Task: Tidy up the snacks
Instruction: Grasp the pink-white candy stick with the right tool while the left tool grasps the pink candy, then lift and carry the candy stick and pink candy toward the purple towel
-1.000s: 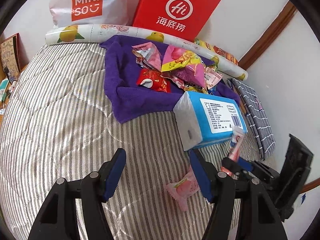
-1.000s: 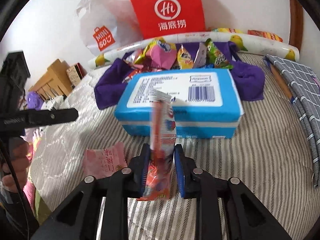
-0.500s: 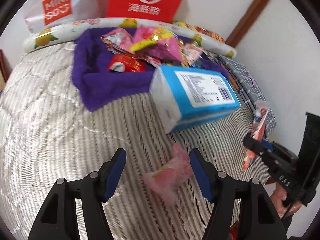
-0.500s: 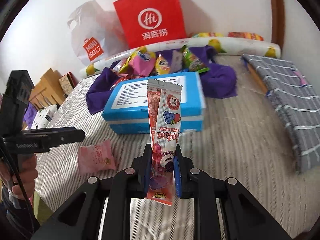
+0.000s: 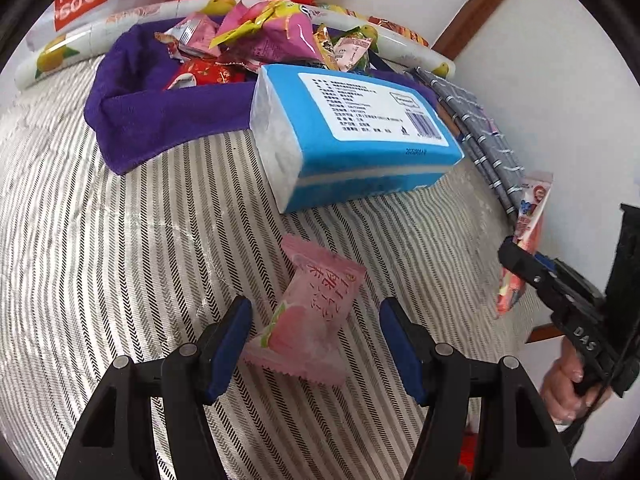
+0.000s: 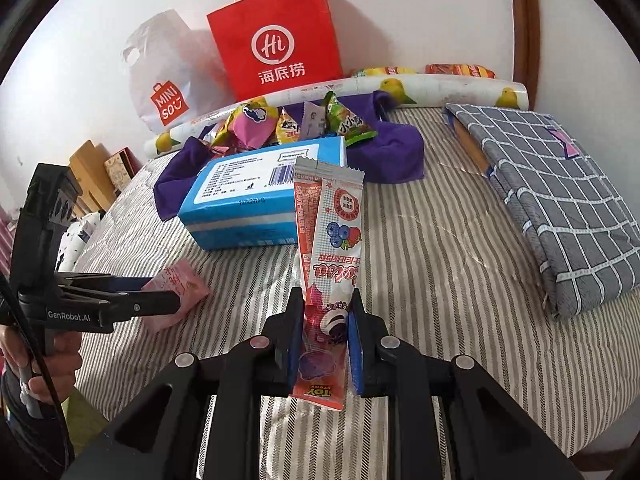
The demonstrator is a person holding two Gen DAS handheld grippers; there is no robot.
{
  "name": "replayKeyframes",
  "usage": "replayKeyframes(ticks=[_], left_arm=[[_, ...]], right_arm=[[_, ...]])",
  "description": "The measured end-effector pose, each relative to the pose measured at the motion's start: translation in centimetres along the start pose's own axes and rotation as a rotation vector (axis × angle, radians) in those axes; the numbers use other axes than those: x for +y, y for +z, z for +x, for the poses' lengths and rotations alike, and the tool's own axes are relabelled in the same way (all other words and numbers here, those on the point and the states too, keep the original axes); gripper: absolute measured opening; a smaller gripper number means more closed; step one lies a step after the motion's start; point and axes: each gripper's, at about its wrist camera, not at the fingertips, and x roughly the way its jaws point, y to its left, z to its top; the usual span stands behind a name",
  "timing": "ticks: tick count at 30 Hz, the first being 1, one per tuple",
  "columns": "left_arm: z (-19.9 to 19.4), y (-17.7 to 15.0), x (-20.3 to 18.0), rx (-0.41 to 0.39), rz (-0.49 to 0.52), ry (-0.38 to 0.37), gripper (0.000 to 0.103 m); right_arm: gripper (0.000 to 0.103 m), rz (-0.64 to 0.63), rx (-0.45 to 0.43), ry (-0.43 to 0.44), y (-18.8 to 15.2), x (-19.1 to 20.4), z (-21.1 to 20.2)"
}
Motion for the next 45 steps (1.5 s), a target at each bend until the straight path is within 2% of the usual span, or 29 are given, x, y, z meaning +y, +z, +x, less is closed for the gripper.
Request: replayKeyframes(ticks=[3,7,15,17,19,20,24,28,38,45], left_arm=[[0.5,0.0,-1.1,-0.015,0.038,0.03,0.07],[0.9,-0.1,-2.1,-0.038,0.093,0.087,0.07],[1.9,-0.9,-4.3,-0.09,0.214,0.255,0.068],[1.9,-0.9,-4.5,-0.107,0.224,0.272,0.068],[1.9,-0.6,-4.3,-0.114,0.216,0.267,0.064],[1.8,-0.5,-4.2,-0.12,0.212,0.272,0.059],[1.7,-0.3,-3.9,-0.119,0.207,0.276,0.054],[1.5,-0.2,-3.7,-0.114,0.192,0.259,0.053],[-1.1,0.4,-2.6,-0.123,0.095,0.134,0.053],[-3.4,1.8,-3.1,-0.164,0.09,0.123,0.053]], right_arm=[[0.02,-0.005,-0.001,0.0,-0.2,0.0,0.0],[0.02,-0.014,-0.003,0.004,-0.4,0.0,-0.2],[0.02,-0.007,0.015,-0.006,-1.2,-0.8,0.0],[0.02,-0.004,0.019,-0.007,-1.4,-0.9,0.1],[0.02,-0.003,0.02,-0.01,-1.5,-0.9,0.1],[0.02,-0.002,0.02,-0.012,-1.6,-1.0,0.1],[0.02,-0.003,0.026,-0.014,-1.8,-1.0,0.0],[0.02,-0.003,0.03,-0.018,-1.9,-0.9,-0.1],[0.02,-0.018,0.021,-0.007,-1.1,0.1,-1.1],[0.02,-0.045,-0.003,0.0,0.5,1.7,-2.0]])
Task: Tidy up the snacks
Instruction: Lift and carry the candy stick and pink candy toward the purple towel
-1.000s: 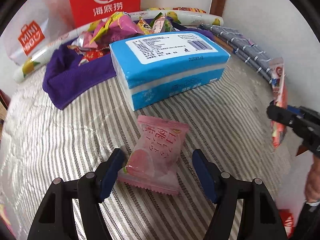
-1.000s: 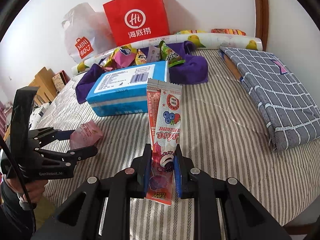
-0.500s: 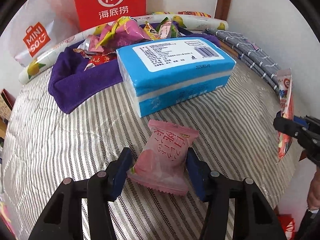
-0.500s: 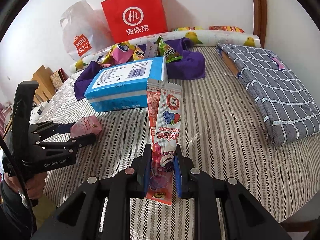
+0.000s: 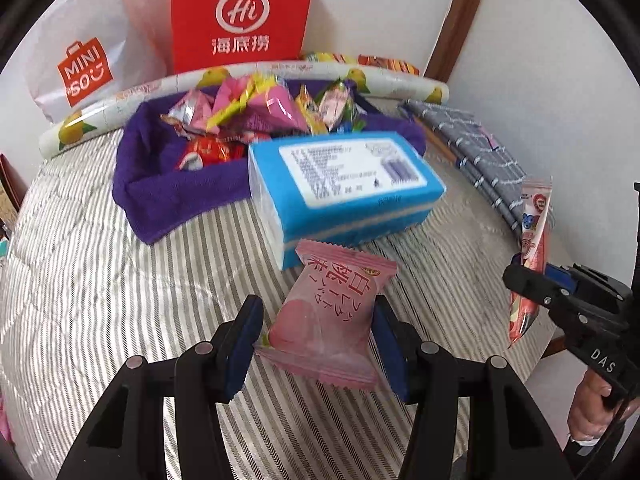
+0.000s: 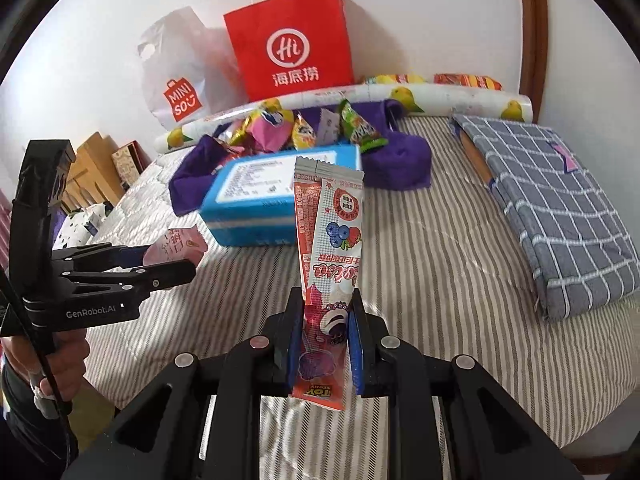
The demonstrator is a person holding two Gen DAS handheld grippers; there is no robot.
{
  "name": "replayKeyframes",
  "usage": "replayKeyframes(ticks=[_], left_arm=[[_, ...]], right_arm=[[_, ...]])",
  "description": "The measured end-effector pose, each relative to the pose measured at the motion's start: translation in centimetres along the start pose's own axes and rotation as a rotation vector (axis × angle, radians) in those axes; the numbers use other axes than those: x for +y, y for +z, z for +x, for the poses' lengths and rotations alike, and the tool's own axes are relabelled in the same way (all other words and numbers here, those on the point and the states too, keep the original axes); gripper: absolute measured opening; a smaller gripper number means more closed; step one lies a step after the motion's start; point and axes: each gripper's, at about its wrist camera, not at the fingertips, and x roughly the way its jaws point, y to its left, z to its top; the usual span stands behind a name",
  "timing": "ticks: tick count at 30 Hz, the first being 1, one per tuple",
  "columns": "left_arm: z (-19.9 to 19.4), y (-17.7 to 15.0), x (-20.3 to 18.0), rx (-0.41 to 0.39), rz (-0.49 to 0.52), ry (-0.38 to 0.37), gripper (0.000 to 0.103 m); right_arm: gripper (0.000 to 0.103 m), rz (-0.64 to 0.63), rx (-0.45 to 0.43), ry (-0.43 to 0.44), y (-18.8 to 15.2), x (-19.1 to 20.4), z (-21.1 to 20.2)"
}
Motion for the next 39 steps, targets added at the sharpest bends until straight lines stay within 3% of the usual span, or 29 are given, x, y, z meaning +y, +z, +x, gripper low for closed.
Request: replayKeyframes(ticks=[23,39], left_arm=[[-3.0,7.8,0.8,-0.111,-0.021,-0.005,0.053],[-3.0,14.2,5.4,-0.149,-0.099,0.024,0.053]], right_arm=[[0.02,-0.008,-0.106,0.017,8.5,1.2,-0.7],[0.02,-0.027,-0.144,-0.004,15.1,0.6,2.2]])
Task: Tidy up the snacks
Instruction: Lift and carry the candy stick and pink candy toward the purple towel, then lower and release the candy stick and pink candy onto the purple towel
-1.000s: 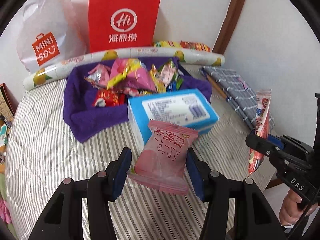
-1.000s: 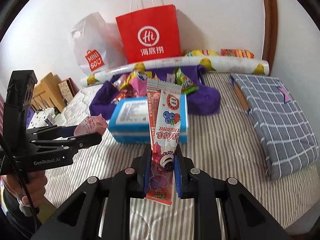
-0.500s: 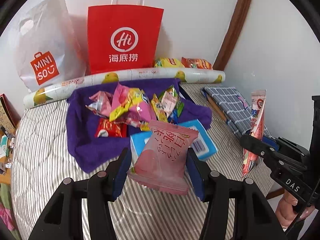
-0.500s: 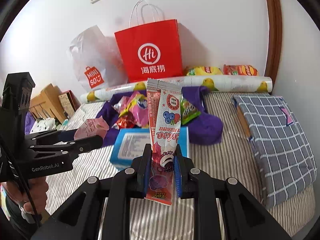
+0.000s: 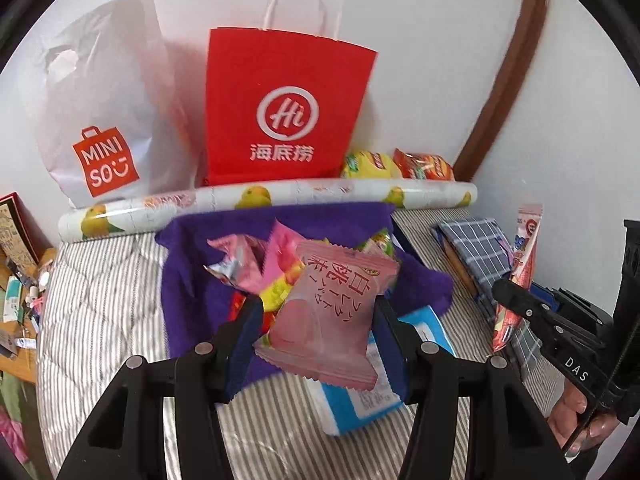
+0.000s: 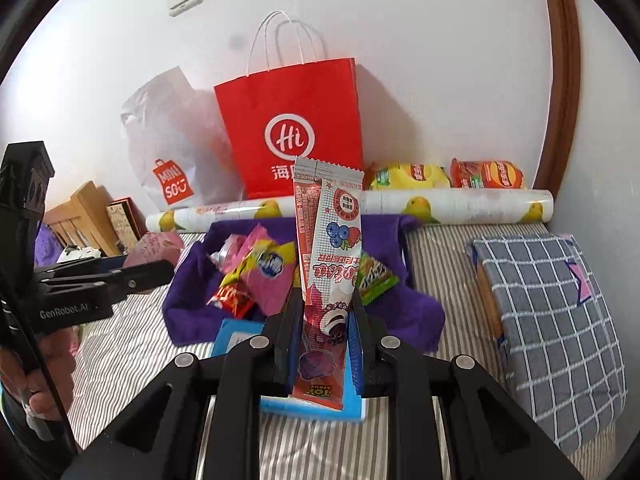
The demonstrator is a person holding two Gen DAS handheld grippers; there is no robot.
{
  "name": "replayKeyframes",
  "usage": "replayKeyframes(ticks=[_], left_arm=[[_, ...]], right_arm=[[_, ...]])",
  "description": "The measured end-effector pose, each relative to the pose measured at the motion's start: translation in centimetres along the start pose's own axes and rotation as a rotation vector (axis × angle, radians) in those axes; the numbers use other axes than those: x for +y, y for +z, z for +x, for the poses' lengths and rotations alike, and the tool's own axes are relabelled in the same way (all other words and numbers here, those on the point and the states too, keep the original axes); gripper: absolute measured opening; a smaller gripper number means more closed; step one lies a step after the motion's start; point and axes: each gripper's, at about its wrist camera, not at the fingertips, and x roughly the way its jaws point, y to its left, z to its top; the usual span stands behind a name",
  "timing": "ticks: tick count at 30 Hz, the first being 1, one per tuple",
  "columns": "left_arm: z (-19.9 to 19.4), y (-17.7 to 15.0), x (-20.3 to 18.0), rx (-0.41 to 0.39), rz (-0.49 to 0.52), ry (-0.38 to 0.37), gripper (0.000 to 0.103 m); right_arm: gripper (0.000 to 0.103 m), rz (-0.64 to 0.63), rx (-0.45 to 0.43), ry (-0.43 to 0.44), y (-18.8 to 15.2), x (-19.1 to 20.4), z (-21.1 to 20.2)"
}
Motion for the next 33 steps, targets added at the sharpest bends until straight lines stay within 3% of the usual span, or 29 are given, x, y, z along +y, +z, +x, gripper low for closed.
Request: replayKeyframes(ticks=[15,33], left_arm=[[2.8,4.7,4.6,-0.019,-0.075,0.054,0.053],[6.9,4.4,8.0,0.019,-0.136,0.052,0.053]], right_arm=[[0.02,0.002,0.019,-0.015,4.0,-1.9,6.0],[0.021,0.038,0.115,-0.03,2.9,-4.6,13.1]])
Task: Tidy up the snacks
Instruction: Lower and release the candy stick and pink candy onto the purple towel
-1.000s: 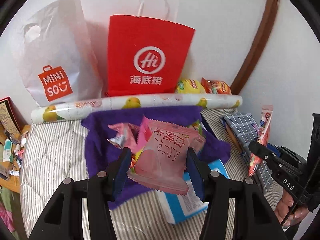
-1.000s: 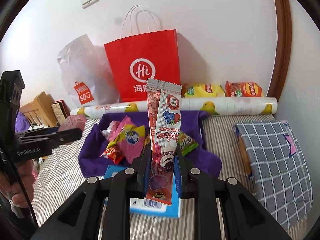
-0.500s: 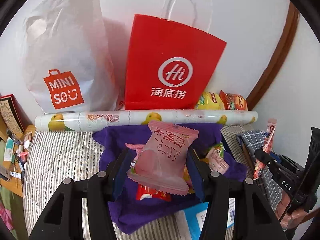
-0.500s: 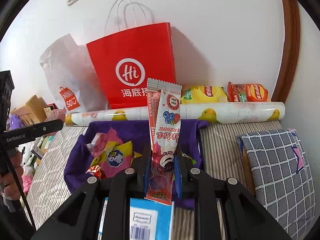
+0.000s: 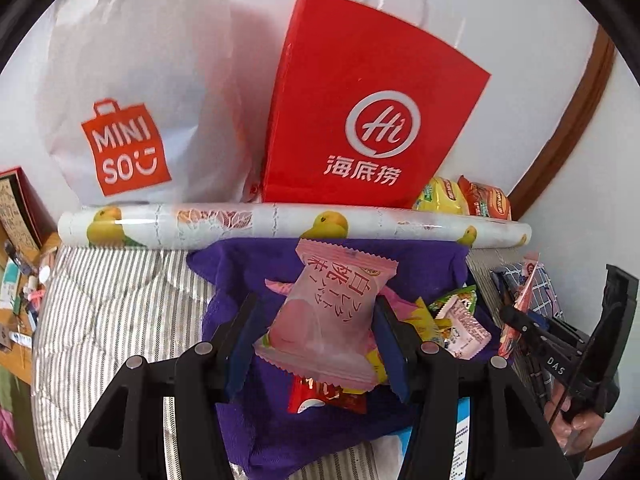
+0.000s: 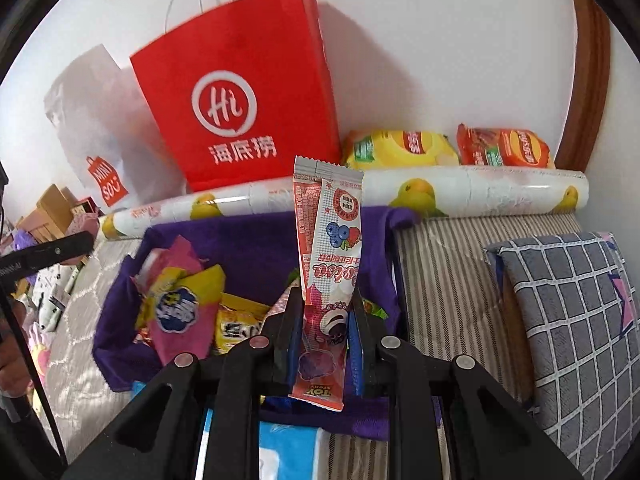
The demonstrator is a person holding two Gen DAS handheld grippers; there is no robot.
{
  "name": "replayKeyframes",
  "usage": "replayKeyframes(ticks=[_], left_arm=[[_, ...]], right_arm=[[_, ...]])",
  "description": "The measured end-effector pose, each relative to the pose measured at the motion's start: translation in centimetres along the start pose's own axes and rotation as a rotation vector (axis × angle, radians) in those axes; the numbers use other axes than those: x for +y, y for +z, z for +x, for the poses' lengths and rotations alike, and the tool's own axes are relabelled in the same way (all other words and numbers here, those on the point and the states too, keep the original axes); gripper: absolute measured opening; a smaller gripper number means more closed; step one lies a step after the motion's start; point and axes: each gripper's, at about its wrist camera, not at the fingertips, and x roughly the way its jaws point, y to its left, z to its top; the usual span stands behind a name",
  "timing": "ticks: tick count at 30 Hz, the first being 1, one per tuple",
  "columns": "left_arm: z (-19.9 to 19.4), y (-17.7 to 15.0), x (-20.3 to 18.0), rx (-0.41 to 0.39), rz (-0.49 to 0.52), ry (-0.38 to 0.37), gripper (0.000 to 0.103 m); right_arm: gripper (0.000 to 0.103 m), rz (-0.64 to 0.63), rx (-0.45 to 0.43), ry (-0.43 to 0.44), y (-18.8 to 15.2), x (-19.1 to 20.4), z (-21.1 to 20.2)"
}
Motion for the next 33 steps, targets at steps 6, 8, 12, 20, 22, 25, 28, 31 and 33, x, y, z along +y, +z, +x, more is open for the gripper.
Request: replayKeyframes(ticks=[6,8,12,20,22,25,28,31,33], left_arm=[[1.4,-0.7,0.5,0.029,-0.009,0.003,0.053],[1.8,-0.9,0.4,0.035,-0.006,0.003,0.053],[2.3,-1.2,0.2,0.041,0.0,0.007,0.053],[3.4,-1.6,0.1,0.058,0.003,0.01,0.053],[3.8,-1.6,0.1,0.065,0.003,0.008,0.053],[4.3,-1.7,0.0,0.075,0.005,0.007,0.053],[4.9,-2.0,-0.3,0.087,0.011,0.013,0.053],[5.5,-2.4,-0.6,0.098,0.021,0.025,0.053],[5.9,-2.7,-0.7,0.112,0.022,0.017,0.053]], right_arm=[[0.021,0.003,0.024,-0.001,-0.5,-0.3,1.7],[0.021,-0.003,0.03,0.0,-0.6,-0.2,2.0],[0.022,-0.017,0.039,-0.004,-0.9,0.1,2.4],[0.024,-0.02,0.05,-0.006,-1.1,0.1,3.1],[0.024,-0.024,0.053,-0.008,-1.2,0.1,3.2],[0.024,-0.02,0.052,-0.007,-1.3,0.0,3.3],[0.024,-0.017,0.049,-0.003,-1.4,-0.1,3.3],[0.024,-0.025,0.047,0.001,-1.5,0.0,3.4],[0.024,-0.035,0.05,0.005,-1.5,0.4,3.5]])
